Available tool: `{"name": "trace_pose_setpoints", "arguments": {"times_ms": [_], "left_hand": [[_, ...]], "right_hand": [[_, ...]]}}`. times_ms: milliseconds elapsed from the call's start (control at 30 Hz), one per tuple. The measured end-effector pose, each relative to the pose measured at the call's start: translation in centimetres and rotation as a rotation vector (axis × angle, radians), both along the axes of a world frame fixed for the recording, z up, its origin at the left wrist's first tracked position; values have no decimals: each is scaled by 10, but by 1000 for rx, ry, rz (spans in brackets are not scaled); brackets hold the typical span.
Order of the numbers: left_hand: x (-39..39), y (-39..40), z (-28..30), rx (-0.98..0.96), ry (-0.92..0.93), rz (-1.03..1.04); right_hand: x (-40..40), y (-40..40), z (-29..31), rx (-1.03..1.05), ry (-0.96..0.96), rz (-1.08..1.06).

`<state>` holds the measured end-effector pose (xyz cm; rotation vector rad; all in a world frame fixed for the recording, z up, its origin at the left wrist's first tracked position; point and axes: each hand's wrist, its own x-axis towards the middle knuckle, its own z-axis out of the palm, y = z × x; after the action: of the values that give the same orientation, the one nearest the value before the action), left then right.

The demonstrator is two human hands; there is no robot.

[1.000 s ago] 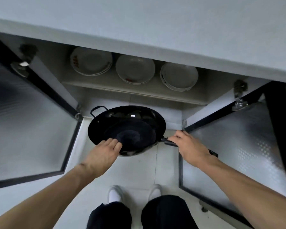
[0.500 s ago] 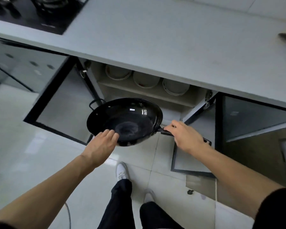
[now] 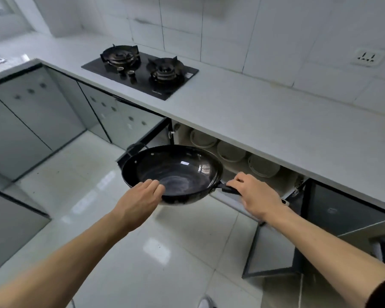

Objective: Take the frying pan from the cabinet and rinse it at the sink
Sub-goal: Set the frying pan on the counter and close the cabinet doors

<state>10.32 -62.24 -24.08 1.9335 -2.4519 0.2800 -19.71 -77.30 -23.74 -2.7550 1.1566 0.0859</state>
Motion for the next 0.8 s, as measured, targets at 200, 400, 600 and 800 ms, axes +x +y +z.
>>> {"name": "trace_pose_setpoints", "arguments": {"times_ms": [200, 400, 600, 800], "left_hand": [[44, 22, 50, -125, 6, 8], [103, 37, 80, -234, -21, 27], [134, 9, 99, -278, -34, 6], [147, -58, 102, -289, -45, 29]], "right_hand": [[49, 10, 48, -83, -54, 24], [102, 32, 85, -156, -130, 16], [124, 29, 119, -244, -136, -52], [134, -30, 121, -285, -151, -95]]}}
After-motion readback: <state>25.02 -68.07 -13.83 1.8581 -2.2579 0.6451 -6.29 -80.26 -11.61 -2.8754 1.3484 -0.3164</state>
